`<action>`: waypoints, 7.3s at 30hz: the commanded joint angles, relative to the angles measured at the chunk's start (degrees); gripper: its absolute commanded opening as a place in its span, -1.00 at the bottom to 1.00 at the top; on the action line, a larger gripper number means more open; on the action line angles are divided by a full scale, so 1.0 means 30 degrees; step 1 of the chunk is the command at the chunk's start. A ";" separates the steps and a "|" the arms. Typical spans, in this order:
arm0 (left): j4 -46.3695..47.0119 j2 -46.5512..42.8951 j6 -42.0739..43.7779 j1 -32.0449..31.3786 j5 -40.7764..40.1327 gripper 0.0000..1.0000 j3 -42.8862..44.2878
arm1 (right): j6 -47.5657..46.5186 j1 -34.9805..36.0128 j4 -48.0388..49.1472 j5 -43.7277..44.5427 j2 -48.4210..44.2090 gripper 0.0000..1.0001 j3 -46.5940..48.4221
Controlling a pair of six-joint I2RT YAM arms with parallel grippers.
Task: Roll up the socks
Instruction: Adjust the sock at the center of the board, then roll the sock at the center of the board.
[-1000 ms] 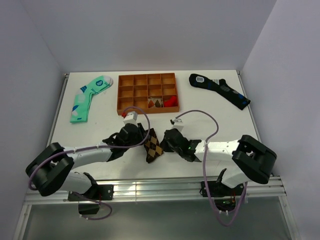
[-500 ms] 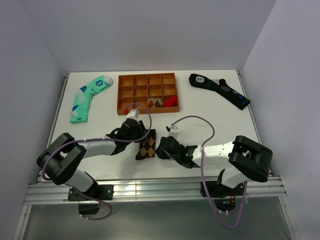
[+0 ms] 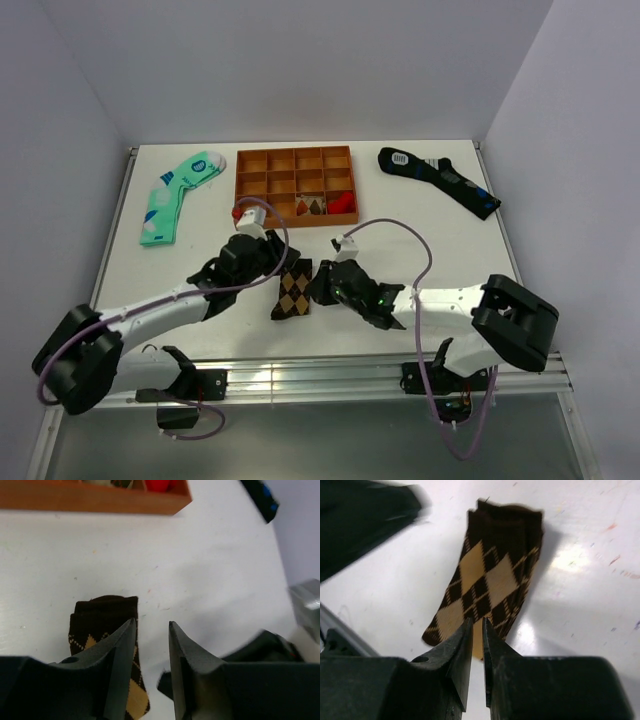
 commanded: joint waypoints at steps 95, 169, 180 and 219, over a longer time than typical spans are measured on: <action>0.1367 -0.2181 -0.1655 -0.2033 -0.3661 -0.46 -0.4884 | -0.9065 0.1141 0.6488 -0.2391 0.2674 -0.32 -0.1034; 0.1222 -0.4059 0.2710 -0.3933 -0.1167 0.15 -0.4681 | -1.0265 -0.5539 -0.1596 -1.1529 0.4522 -0.52 0.4209; 0.0430 -0.3911 0.0980 -0.4259 -0.3046 0.25 -0.5296 | -0.9825 -0.5451 -0.1977 -1.1120 0.4463 -0.55 0.4238; 0.3039 -0.2006 0.0191 -0.4989 -0.3246 0.18 -0.6409 | -0.9679 -0.5422 -0.2066 -1.1002 0.5225 -0.62 0.4648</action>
